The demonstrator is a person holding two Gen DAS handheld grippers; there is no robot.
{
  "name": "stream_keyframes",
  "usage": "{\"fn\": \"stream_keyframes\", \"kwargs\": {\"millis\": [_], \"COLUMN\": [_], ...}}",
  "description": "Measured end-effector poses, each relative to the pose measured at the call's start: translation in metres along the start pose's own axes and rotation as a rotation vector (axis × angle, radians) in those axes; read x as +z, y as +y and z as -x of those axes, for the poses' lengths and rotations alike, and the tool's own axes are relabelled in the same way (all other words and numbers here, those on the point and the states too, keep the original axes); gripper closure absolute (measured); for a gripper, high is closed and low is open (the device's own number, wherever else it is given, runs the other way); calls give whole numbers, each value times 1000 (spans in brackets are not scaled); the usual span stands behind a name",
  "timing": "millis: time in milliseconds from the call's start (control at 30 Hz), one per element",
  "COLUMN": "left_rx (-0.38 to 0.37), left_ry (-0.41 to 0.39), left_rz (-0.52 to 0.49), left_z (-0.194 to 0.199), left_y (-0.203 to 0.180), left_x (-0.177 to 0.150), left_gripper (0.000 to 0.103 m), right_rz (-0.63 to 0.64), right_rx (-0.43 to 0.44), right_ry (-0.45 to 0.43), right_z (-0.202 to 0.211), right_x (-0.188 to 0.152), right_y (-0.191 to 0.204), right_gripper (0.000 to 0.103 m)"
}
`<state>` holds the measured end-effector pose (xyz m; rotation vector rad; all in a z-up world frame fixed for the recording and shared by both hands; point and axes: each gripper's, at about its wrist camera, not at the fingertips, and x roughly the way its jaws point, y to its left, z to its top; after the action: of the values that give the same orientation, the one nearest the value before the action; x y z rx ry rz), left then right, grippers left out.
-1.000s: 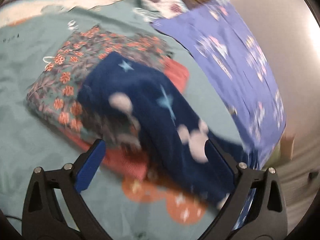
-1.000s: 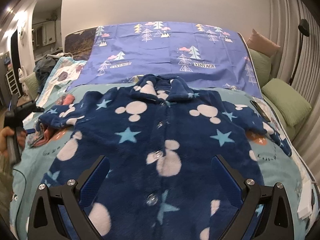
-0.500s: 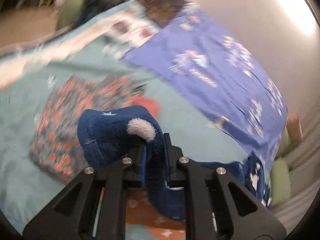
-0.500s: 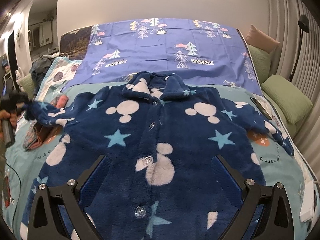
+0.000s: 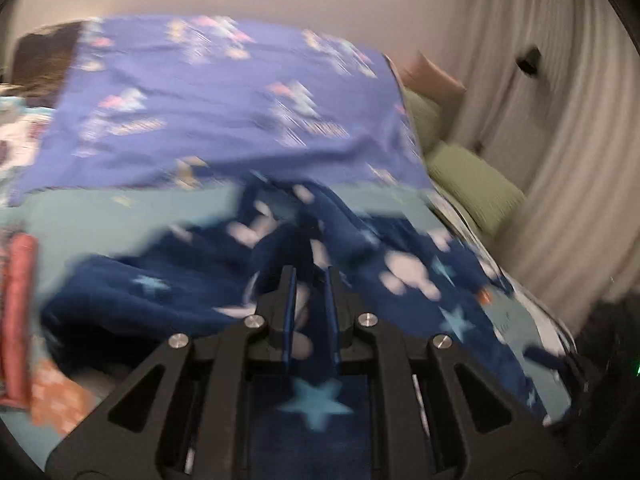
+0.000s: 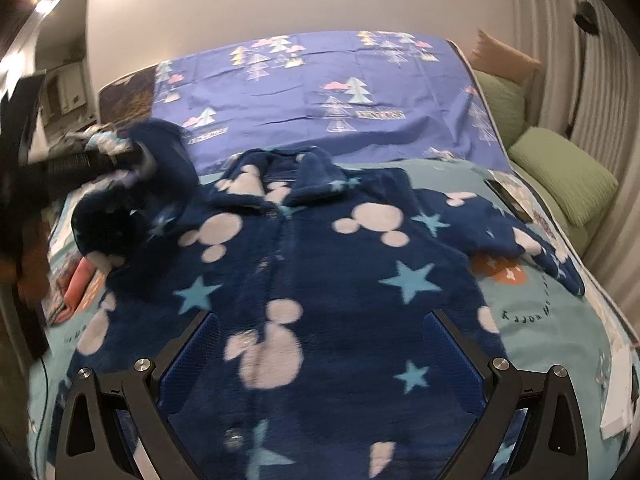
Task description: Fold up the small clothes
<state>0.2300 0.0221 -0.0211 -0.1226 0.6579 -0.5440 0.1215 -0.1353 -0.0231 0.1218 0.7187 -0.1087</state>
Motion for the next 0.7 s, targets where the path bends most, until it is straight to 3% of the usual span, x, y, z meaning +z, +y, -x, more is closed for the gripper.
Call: {"fn": "stream_keyframes", "kwargs": {"millis": [100, 233, 267, 333, 433, 533, 700], "left_rx": [-30, -7, -7, 3, 95, 166, 57], "left_ry": [101, 183, 185, 157, 74, 57, 149], "left_rz": [-57, -68, -39, 12, 64, 83, 238], "left_z": [-25, -29, -22, -3, 32, 45, 28], "left_y": [-24, -19, -12, 6, 36, 56, 86], "left_x": [-26, -48, -49, -48, -47, -46, -53], "left_gripper": [87, 85, 82, 67, 51, 51, 51], "right_rz": [-78, -125, -126, -127, -174, -229, -382], "right_rx": [49, 149, 177, 256, 432, 600, 721], "right_ry": [41, 99, 103, 116, 177, 240, 415], "right_z": [-9, -20, -23, -30, -46, -69, -141], "right_x": [3, 8, 10, 16, 29, 40, 49], "right_y": [-19, -29, -28, -22, -12, 3, 27], "right_gripper": [0, 0, 0, 4, 19, 22, 22]}}
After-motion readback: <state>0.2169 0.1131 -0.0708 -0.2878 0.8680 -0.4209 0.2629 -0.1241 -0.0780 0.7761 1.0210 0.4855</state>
